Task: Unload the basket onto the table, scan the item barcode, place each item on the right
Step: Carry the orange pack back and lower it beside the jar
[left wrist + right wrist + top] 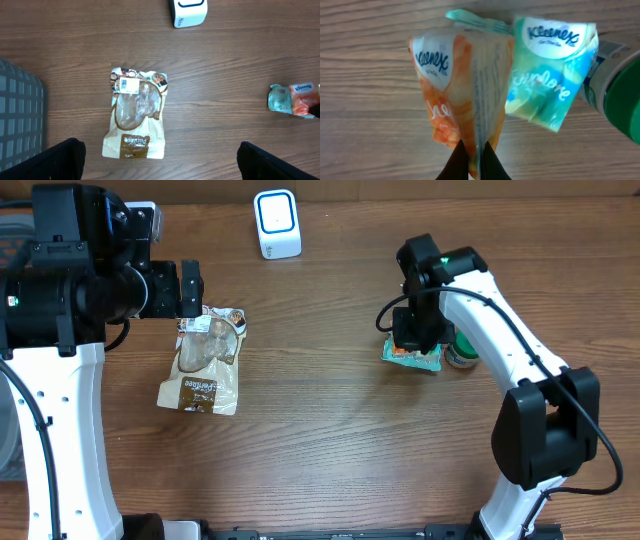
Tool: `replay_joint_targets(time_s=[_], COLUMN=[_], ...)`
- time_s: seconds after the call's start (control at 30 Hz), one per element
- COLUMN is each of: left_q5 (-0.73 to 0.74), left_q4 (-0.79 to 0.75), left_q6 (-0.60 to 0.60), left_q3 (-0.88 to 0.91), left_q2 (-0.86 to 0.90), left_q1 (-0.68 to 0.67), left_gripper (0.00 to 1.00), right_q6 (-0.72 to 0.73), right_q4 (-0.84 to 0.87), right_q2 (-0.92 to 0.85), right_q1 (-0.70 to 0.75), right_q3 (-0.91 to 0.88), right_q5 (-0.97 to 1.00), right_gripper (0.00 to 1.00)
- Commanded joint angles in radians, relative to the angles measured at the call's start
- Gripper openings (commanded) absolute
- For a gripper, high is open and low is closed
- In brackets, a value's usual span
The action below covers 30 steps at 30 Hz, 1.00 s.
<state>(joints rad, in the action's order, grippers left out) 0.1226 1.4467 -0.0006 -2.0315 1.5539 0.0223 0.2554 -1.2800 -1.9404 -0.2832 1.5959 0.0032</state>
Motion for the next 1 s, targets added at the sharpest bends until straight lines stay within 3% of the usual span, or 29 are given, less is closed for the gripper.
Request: replay_joint_targets(time_s=[0.0, 0.23, 0.6, 0.8, 0.97], left_q5=[-0.003, -0.002, -0.003, -0.003, -0.003], left_q4=[-0.001, -0.001, 0.000, -0.001, -0.001], left_q6=[-0.002, -0.003, -0.003, -0.003, -0.003], left_q3=[-0.012, -0.012, -0.012, -0.012, -0.012], left_q2=[-0.004, -0.004, -0.004, -0.004, -0.004], left_q1=[0.003, 0.003, 0.003, 0.003, 0.003], left_gripper=[1.00, 1.00, 1.00, 1.00, 0.99], right_q6=[0.007, 0.007, 0.040, 0.025, 0.025], right_q4=[0.030, 0.102, 0.074, 0.058, -0.005], right_q2=[0.002, 0.001, 0.001, 0.001, 0.001], right_q1=[0.028, 0.068, 0.137, 0.137, 0.137], right_q3=[-0.055, -0.149, -0.163, -0.158, -0.090], right_q5=[-0.003, 0.022, 0.078, 0.065, 0.054], right_gripper=[0.04, 0.07, 0.07, 0.36, 0.42])
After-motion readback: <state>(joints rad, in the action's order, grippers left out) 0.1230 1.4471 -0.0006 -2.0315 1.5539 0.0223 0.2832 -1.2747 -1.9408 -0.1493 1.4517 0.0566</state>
